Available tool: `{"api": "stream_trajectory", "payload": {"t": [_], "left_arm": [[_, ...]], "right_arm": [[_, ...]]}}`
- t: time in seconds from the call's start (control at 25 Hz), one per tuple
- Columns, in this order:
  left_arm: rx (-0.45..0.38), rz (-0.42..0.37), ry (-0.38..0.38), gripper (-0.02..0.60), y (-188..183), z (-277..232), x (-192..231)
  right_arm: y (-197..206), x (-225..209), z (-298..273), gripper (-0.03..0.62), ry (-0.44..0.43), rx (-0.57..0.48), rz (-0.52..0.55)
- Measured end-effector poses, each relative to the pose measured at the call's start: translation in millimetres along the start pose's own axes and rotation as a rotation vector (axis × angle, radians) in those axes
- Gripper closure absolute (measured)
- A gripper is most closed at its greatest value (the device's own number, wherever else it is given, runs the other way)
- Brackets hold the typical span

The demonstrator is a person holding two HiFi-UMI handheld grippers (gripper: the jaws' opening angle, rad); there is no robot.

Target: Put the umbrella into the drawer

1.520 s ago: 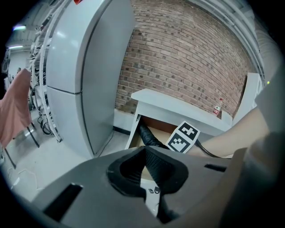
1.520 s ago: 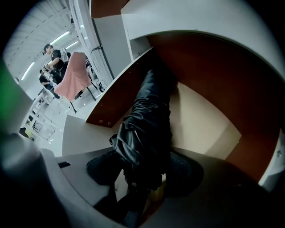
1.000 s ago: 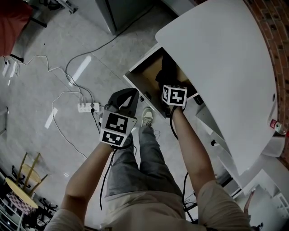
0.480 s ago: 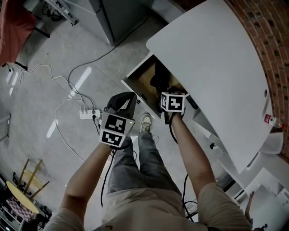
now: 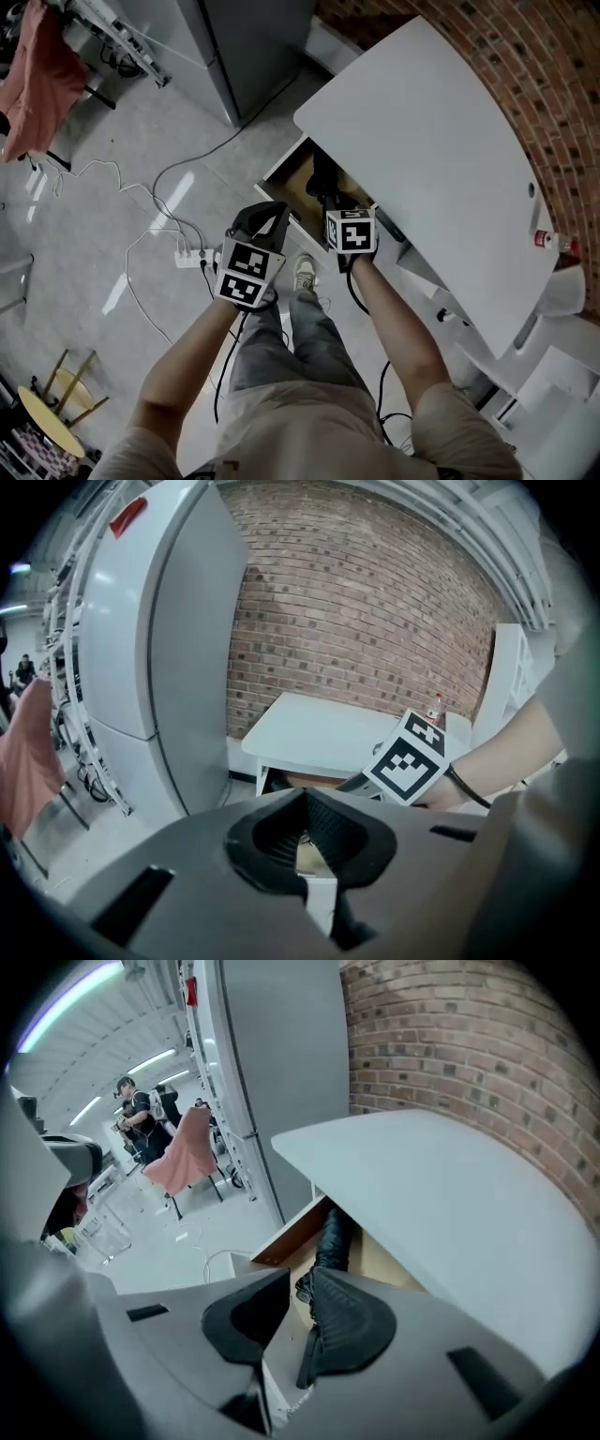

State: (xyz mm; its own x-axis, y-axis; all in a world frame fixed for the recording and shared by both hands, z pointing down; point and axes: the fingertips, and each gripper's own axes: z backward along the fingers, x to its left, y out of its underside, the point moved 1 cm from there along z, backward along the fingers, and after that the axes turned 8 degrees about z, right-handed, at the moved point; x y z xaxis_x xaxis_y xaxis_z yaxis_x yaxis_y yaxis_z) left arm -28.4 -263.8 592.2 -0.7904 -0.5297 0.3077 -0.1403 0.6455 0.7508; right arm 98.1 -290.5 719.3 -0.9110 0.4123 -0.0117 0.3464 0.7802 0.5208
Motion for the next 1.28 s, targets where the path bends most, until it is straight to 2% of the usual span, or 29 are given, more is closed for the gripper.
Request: {"api": "stream_trajectory", "payload": {"t": [0.32,0.56,0.84,1.0,1.16,1.28], "left_arm": [[-0.062,-0.043,-0.003,0.574,-52.6,40.7,-14.6],[-0.139,-0.068,-0.025,0.574,-98.6,80.1,-21.6],[-0.234,-0.114,-0.052,0.575,-146.1,130.2,-25.4],[-0.304,-0.154,-0.078,0.575,-180.5,164.0,-31.0],[-0.39,-0.243,-0.124,0.574,-216.0,200.3,-40.3],[-0.458,-0.274,-0.136,0.575,-236.1,230.6,-53.0]], "right_arm": [[-56.8,6.6,84.0,0.555,0.002,-0.144,0.036],[-114.8,11.2,159.7,0.577,-0.005,-0.32,0.049],[-185.7,36.3,255.0,0.586,-0.007,-0.546,0.12],[-216.1,47.5,312.4,0.586,-0.022,-0.669,0.129],[-238.2,57.2,368.4,0.586,-0.032,-0.781,0.146],[-249.0,65.1,408.5,0.586,-0.036,-0.854,0.154]]}}
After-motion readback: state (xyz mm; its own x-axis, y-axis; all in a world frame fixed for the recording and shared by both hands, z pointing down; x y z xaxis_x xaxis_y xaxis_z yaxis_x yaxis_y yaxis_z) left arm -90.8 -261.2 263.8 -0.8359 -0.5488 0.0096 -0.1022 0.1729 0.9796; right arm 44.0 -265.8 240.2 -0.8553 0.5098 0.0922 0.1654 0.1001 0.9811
